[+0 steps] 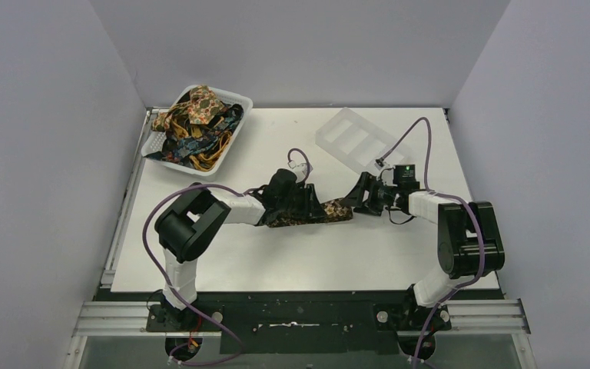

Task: Roll the ties
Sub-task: Roll the tie at the center of the board.

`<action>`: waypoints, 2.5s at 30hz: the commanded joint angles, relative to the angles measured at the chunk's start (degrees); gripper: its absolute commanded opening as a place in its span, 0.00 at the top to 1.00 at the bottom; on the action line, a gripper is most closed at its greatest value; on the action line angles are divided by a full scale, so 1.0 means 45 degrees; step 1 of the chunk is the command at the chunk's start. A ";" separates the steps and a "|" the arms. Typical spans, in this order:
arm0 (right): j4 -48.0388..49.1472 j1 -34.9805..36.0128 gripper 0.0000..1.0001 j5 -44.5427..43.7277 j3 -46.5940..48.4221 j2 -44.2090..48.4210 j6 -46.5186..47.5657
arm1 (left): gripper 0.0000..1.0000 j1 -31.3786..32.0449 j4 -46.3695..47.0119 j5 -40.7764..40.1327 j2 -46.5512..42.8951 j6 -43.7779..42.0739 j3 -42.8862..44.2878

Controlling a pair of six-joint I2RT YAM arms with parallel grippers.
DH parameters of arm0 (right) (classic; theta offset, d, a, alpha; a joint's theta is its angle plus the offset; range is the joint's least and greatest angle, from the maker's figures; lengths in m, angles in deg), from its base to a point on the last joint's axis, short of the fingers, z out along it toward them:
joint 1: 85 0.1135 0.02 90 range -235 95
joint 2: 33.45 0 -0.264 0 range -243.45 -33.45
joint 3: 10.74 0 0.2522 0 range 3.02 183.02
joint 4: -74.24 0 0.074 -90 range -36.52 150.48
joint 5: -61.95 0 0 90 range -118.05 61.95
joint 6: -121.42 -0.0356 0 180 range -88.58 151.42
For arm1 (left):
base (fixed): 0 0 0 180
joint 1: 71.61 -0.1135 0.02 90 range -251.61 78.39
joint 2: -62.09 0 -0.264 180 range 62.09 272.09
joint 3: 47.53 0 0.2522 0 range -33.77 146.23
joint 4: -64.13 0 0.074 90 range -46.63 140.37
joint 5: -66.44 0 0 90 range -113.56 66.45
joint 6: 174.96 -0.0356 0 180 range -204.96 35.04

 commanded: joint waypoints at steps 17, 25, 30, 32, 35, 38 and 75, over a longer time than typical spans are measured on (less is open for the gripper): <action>0.1436 0.0369 0.35 0.1075 -0.0320 -0.0801 0.0674 | 0.70 0.0020 -0.0457 -0.0594 0.0171 -0.0665 0.0400; 0.2634 0.0323 0.40 0.1545 -0.0833 -0.0522 0.0170 | 0.70 0.0007 -0.1044 -0.1003 0.0122 -0.0877 0.0575; 0.3072 0.0292 0.41 0.1829 -0.1050 -0.0096 -0.0084 | 0.70 0.0020 -0.1324 -0.1166 0.0105 -0.0955 0.0658; 0.3135 0.0295 0.42 0.1841 -0.1088 0.0000 -0.0164 | 0.70 0.0018 -0.1334 -0.1178 0.0127 -0.0963 0.0686; 0.3339 0.0294 0.45 0.1829 -0.1172 0.0190 -0.0526 | 0.70 0.0013 -0.1406 -0.1226 0.0153 -0.1021 0.0733; 0.2601 0.0308 0.52 0.1165 -0.0957 0.0290 -0.0562 | 0.70 0.0023 -0.1467 -0.1259 0.0156 -0.1067 0.0782; -1.0768 0.1156 1.00 -0.8686 0.6639 -0.0319 0.3291 | 0.46 -0.0844 -0.1547 -0.0607 -0.4665 -0.1347 -0.1241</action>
